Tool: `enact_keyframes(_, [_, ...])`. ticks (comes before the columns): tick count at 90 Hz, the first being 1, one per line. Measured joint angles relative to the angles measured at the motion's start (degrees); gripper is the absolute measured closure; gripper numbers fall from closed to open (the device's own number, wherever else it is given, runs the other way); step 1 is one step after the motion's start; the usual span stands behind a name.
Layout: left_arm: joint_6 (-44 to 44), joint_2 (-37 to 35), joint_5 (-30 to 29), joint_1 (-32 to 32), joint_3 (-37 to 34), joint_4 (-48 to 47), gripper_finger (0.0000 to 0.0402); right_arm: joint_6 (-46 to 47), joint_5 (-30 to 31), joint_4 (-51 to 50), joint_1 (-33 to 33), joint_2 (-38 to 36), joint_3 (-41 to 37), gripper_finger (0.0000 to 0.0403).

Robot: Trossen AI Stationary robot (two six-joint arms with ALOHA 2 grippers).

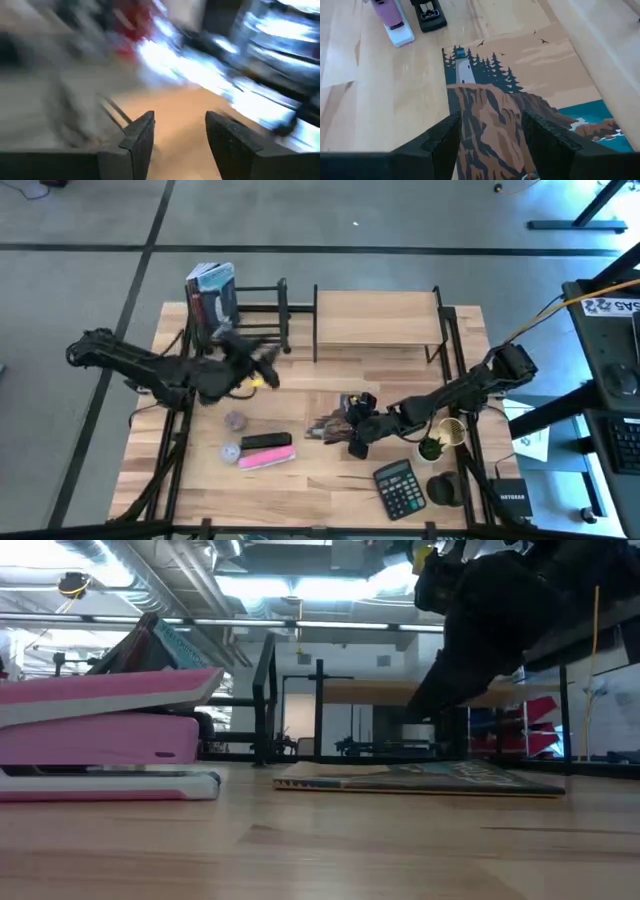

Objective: Stock shelves
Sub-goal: Remove the brown book from the book holder

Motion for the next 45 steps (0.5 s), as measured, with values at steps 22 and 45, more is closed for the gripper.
enact_keyframes(22, [-27.35, 1.14, -5.35, 11.82, -0.09, -39.9, 0.0243, 0.0, -0.02, 0.15, -0.02, 0.0, 0.0, 0.0208])
enact_keyframes(45, [-35.95, 1.4, -8.53, 23.26, -0.11, -53.07, 0.0243, 0.0, -0.02, 0.52, -0.02, 0.0, 0.0, 0.0208])
